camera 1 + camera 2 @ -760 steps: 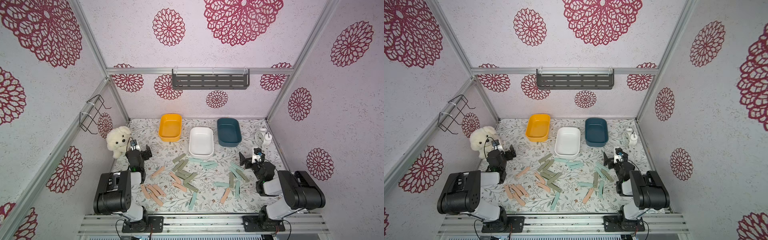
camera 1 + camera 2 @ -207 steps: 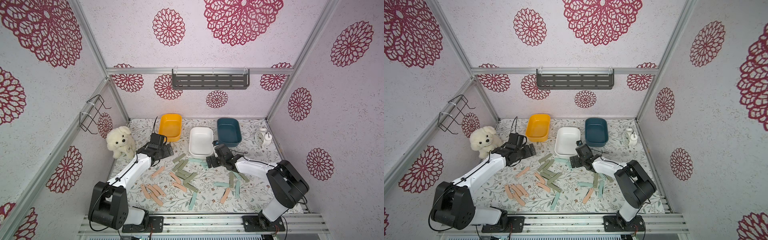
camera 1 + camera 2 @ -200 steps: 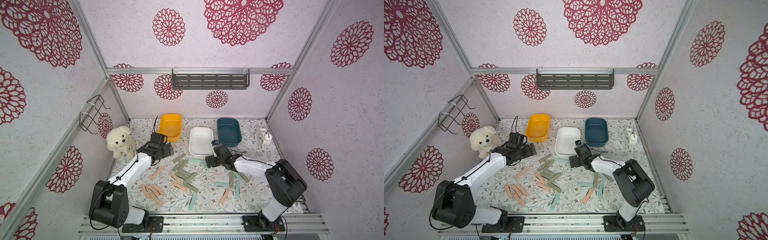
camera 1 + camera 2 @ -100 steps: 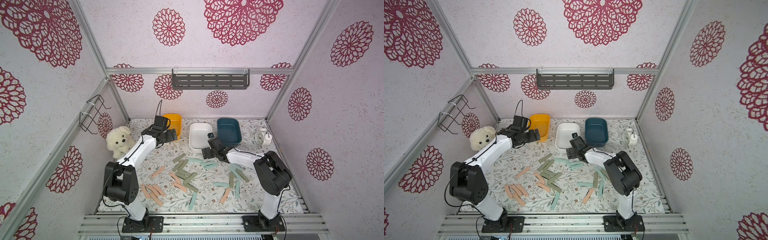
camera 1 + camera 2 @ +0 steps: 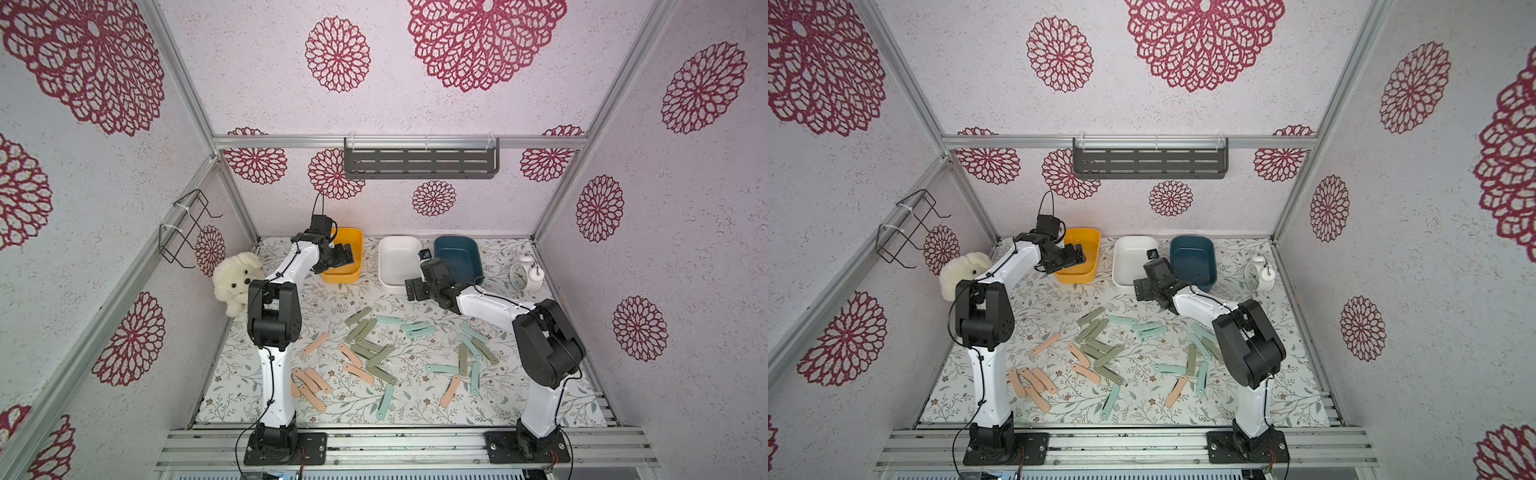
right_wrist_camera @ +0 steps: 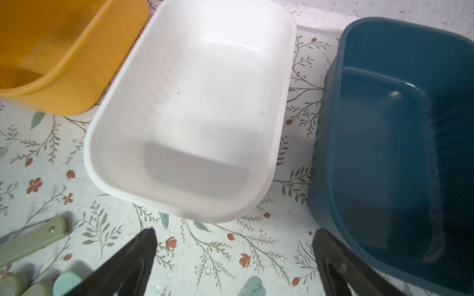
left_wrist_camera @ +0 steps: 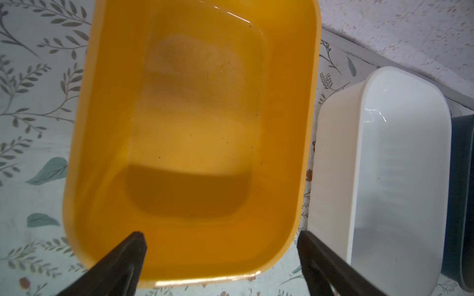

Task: Place the fruit knives into the storage box by color
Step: Move the storage box to the center of the board.

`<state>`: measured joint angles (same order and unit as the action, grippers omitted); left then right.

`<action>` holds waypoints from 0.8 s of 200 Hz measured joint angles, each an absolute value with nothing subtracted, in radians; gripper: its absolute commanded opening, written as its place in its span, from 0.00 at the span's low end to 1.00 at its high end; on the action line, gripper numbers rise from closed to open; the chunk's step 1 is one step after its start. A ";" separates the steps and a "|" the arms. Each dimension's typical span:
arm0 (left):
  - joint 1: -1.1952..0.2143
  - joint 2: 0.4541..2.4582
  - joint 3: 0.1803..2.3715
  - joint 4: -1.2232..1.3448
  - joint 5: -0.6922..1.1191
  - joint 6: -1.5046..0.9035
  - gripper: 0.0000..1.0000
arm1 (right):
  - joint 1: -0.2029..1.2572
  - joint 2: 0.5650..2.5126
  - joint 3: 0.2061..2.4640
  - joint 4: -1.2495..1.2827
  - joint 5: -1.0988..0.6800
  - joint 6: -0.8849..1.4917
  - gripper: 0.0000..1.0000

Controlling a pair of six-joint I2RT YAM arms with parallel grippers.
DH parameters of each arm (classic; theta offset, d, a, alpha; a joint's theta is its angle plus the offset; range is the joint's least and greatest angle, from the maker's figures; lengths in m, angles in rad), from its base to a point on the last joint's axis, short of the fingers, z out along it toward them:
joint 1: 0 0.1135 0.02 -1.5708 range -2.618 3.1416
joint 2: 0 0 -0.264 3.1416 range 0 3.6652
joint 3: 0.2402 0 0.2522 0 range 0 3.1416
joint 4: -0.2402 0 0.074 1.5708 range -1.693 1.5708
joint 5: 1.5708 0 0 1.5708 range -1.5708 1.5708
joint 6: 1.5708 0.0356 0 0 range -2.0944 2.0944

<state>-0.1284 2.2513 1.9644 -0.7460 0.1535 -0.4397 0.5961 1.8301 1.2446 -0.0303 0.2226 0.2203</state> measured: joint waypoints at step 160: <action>-0.176 2.154 1.696 -0.699 0.318 -0.473 0.97 | 0.593 1.705 1.113 -0.004 0.178 0.220 0.99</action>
